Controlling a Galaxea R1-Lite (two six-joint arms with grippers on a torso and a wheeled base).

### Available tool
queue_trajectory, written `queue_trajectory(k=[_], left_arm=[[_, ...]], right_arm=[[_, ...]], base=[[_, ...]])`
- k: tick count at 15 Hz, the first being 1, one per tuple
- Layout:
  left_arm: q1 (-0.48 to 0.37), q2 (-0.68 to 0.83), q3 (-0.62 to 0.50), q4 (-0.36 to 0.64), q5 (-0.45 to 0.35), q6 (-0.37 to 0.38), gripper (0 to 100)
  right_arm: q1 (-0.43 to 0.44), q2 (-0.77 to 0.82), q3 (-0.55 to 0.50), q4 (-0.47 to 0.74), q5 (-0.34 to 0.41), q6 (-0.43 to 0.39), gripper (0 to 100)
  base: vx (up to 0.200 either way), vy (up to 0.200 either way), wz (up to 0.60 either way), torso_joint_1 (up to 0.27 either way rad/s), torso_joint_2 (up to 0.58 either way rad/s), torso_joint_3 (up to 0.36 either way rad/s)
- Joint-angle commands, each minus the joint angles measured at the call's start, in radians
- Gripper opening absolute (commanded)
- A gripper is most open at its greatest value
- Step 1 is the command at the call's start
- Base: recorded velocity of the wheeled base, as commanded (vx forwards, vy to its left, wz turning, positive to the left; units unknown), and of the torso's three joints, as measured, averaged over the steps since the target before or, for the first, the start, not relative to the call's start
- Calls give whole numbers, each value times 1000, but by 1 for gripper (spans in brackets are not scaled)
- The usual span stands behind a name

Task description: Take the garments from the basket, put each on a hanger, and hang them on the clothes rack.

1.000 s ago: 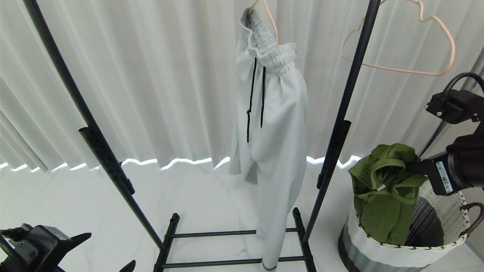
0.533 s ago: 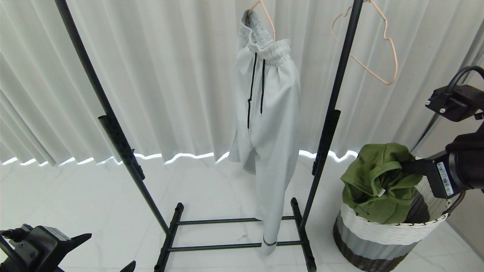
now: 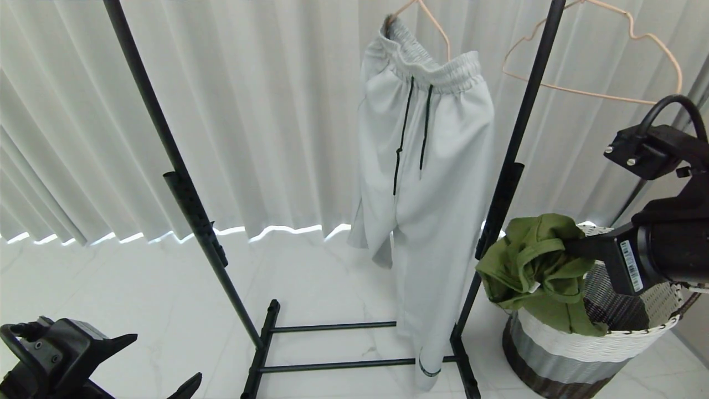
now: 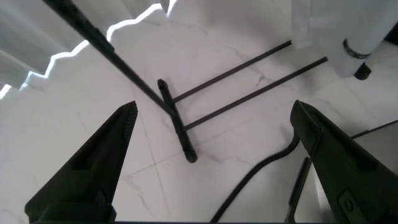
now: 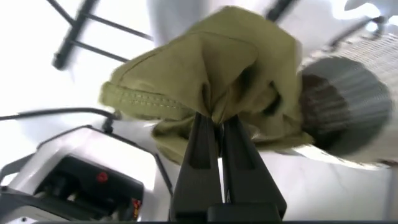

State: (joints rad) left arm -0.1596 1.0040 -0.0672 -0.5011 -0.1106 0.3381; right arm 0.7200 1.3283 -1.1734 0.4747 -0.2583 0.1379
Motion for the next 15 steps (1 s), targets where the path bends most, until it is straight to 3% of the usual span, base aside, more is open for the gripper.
queue_trajectory(k=[1,6,7,10,12,13,15], left_arm=[[0,19,-9,-1,-3,-1,100],[-52,48,-31,-1,-21,-2,100],[-103,70,-45,-1,-60,-5,100],[-206,120,-100,-1,-130,-8,100],[-264,154,-155,-1,-239,-19,100],[-294,182,-187,-1,-270,-59,100],[-376,223,-261,-1,-262,-231,100]], right_arm=[[26,22,0,-11,1,8,0],[122,46,0,-103,31,86,0],[144,46,0,-131,76,94,0],[173,60,3,-192,116,98,0],[219,91,3,-215,123,129,0],[249,111,3,-242,123,146,0],[306,154,3,-301,122,183,0]], base=[[0,0,0,0,0,0],[0,0,0,0,0,0],[0,0,0,0,0,0],[0,0,0,0,0,0],[0,0,0,0,0,0],[0,0,0,0,0,0],[0,0,0,0,0,0]])
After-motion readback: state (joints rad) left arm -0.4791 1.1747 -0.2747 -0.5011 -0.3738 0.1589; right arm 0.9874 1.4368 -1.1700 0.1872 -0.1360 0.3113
